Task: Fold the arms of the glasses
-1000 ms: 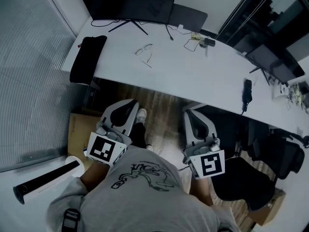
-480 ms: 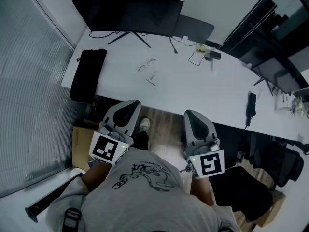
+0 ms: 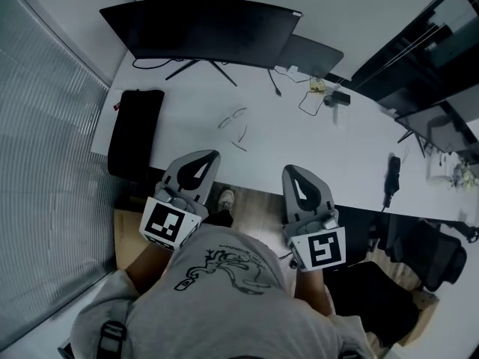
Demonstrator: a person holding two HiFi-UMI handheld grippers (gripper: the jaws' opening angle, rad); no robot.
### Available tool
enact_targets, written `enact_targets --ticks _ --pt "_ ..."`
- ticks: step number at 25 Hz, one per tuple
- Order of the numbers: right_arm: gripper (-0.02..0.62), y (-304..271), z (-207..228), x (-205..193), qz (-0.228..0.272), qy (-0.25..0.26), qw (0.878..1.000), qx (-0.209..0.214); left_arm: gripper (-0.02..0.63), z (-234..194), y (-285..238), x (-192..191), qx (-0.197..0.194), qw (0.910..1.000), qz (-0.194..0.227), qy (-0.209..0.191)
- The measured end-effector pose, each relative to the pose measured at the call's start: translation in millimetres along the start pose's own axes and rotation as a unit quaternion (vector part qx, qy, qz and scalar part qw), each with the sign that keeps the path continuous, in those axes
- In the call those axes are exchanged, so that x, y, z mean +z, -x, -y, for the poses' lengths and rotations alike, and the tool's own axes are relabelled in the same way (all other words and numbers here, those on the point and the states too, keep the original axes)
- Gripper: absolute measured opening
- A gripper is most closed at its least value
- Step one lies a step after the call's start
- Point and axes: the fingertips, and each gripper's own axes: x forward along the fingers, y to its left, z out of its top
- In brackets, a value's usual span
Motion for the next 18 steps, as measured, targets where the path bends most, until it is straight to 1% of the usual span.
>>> enact_targets --ticks 3,6,10,13,16,18 --pt "0.009 -21 6 -3 -0.006 -0.001 1.0 -0.006 0.02 -16 -16 0 -0.009 0.9999 0.012 0.0" --pt "0.009 -40 10 -9 -0.012 -0.001 1.0 -0.01 0.02 -31 -28 -11 -0.017 0.9999 -0.002 0.004" --pt "0.009 -60 18 -19 -0.022 -0.001 1.0 -0.013 0.02 -45 -46 -16 -0.028 0.9996 0.007 -0.008" --pt "0.011 -75 23 -26 -0.03 0.001 0.999 -0.013 0.02 -56 -58 -25 -0.03 0.9995 -0.006 -0.007" --pt "0.011 -87 27 -35 -0.042 0.01 0.999 -0.008 0.021 -64 -70 -32 -0.033 0.9992 -0.015 -0.018" --pt "0.012 -93 30 -42 -0.048 0.014 0.999 -0.004 0.023 -70 -76 -43 -0.031 0.999 -0.03 -0.013"
